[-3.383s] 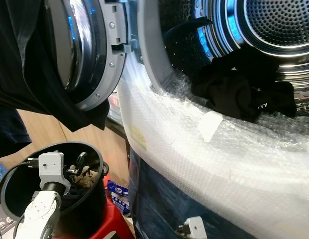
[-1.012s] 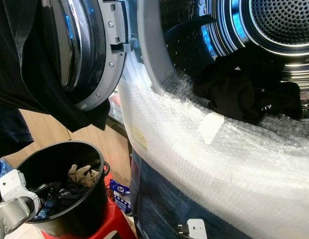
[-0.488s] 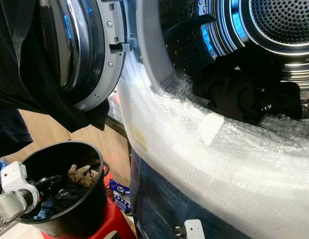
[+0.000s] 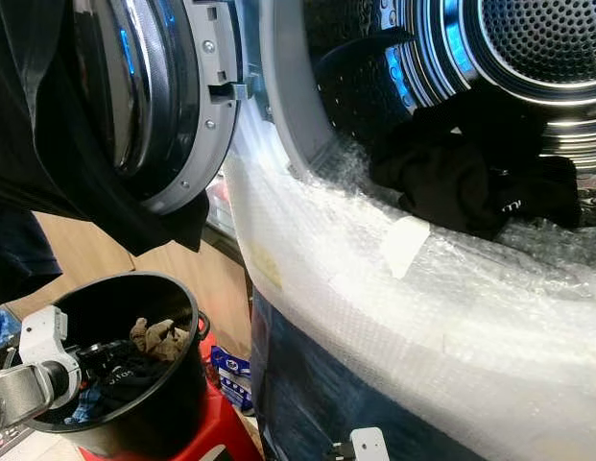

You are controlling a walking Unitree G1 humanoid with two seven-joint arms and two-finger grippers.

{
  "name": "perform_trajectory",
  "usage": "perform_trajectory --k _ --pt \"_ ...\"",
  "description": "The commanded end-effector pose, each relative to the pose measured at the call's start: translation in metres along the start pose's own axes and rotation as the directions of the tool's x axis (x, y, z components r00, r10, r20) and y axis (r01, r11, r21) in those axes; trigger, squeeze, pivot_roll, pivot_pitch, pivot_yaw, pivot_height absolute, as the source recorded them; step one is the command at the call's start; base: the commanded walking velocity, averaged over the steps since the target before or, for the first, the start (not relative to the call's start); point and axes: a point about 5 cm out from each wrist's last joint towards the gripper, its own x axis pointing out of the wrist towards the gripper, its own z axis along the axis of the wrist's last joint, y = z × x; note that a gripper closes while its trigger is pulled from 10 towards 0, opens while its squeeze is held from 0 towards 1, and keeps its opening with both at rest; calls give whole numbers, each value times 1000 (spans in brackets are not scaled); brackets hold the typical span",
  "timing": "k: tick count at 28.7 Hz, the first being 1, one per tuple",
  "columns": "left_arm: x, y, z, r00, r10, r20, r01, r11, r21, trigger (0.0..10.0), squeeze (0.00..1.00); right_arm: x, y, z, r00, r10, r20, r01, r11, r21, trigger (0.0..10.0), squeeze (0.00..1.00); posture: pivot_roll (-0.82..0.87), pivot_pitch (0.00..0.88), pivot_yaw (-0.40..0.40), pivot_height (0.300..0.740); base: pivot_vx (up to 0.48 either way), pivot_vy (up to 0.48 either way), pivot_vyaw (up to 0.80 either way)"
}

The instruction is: Clothes washing

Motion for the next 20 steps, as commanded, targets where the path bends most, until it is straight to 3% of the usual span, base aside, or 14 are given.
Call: perform_trajectory --k 1,7,13,20 --pt "0 2 3 1000 3 7 -3 1000 5 10000 0 0 2 -4 1000 7 -15 -7 1000 15 10000 0 186 0 35 740 0 0 0" --pt "7 8 -9 999 16 -45 -17 1000 -21 10000 0 0 2 -4 1000 9 -17 -9 1000 4 10000 0 182 0 36 740 0 0 0" --pt "12 8 -16 997 13 -72 -11 1000 21 10000 0 0 2 -4 1000 16 -20 -16 1000 -5 10000 0 179 0 31 740 0 0 0" --pt "19 -4 -26 993 -59 -107 54 997 -50 10000 0 0 4 -3 999 25 -19 -26 1000 -15 10000 0 173 0 27 740 0 0 0"
